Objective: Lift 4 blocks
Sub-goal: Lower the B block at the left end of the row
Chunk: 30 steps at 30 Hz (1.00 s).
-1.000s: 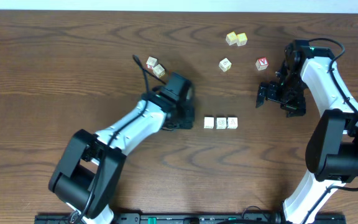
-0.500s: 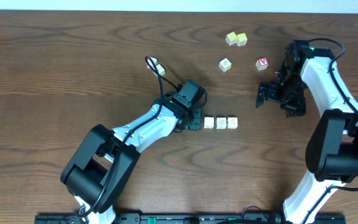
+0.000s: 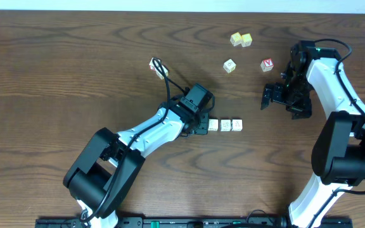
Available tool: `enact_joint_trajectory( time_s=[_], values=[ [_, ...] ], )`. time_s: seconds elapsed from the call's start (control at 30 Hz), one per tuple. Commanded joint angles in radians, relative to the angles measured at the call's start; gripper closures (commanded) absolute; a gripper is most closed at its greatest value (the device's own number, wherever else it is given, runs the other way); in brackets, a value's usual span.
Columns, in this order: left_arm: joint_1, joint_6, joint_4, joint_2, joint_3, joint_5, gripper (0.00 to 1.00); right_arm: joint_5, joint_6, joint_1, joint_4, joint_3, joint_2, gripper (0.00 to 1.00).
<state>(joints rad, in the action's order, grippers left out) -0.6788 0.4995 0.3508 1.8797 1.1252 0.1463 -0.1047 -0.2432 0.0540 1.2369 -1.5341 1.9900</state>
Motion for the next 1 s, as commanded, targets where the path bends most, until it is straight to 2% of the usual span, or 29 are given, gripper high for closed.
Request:
enact_joint_trajectory(
  time_s=[0.0,0.17,0.97],
  values=[
    [-0.002,0.008,-0.005,0.019,0.016,-0.017,0.62,-0.005,0.013,-0.003,0.000,0.005,-0.015,0.01],
    [-0.001,0.007,-0.017,0.019,0.016,-0.017,0.57,-0.005,0.013,-0.003,0.000,0.005,-0.015,0.01],
    [0.000,0.013,-0.071,0.019,0.016,-0.030,0.60,-0.005,0.013,-0.003,0.000,0.005,-0.015,0.01]
  ],
)
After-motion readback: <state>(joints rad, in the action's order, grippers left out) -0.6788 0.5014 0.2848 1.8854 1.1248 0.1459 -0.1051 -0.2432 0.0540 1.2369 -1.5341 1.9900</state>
